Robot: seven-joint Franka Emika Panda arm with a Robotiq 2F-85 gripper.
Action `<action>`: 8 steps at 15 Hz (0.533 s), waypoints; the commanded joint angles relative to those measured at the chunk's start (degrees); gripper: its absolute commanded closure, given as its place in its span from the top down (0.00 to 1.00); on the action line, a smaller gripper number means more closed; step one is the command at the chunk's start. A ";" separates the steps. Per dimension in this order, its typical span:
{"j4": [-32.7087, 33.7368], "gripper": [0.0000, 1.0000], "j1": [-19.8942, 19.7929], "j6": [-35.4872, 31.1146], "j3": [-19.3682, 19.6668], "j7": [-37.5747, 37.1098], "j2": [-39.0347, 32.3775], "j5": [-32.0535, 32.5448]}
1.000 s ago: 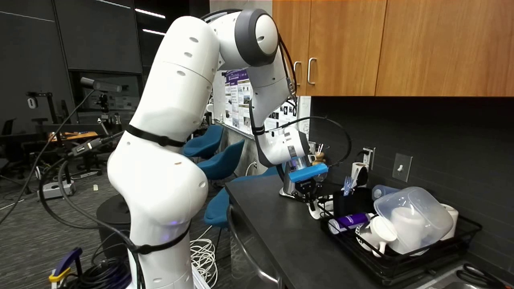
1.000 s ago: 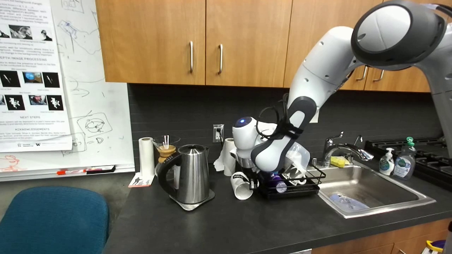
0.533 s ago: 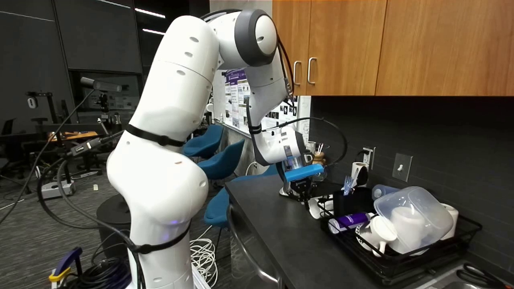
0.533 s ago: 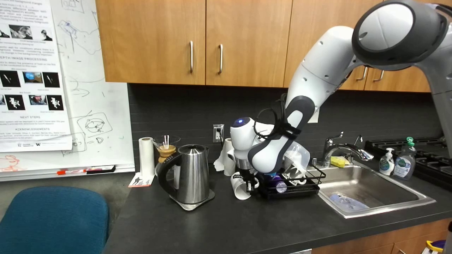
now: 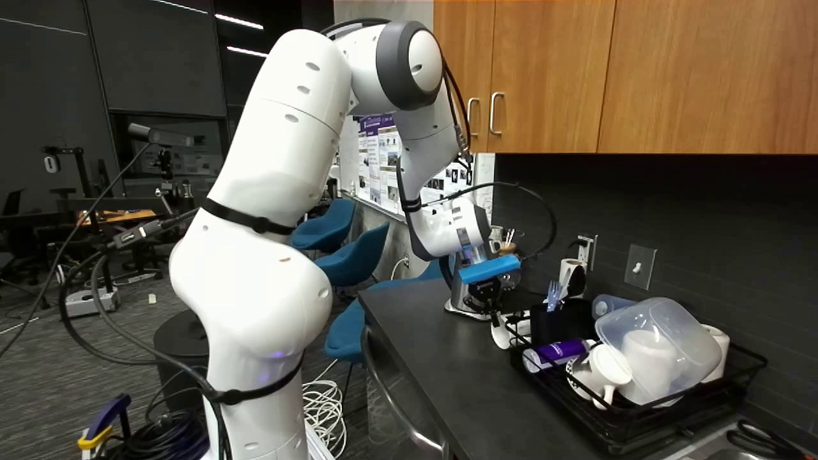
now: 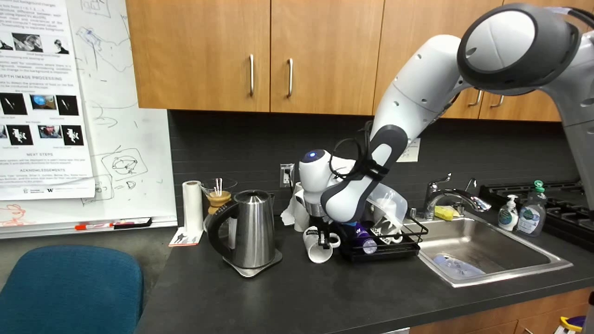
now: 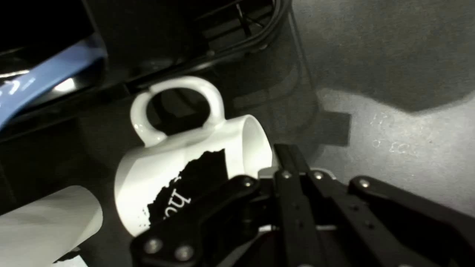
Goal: Put the purple bottle on the dishrack then move the mug backwards.
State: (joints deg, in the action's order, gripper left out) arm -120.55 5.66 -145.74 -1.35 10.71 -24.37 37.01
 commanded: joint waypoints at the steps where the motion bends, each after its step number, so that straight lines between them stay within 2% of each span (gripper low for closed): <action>1: 5.92 0.00 0.84 1.13 1.59 -1.91 -4.92 0.05; 8: 18.83 0.00 1.52 2.52 2.66 -1.84 -14.84 -0.44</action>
State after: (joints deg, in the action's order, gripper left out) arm -108.15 5.75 -144.93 -0.04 8.90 -34.89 36.84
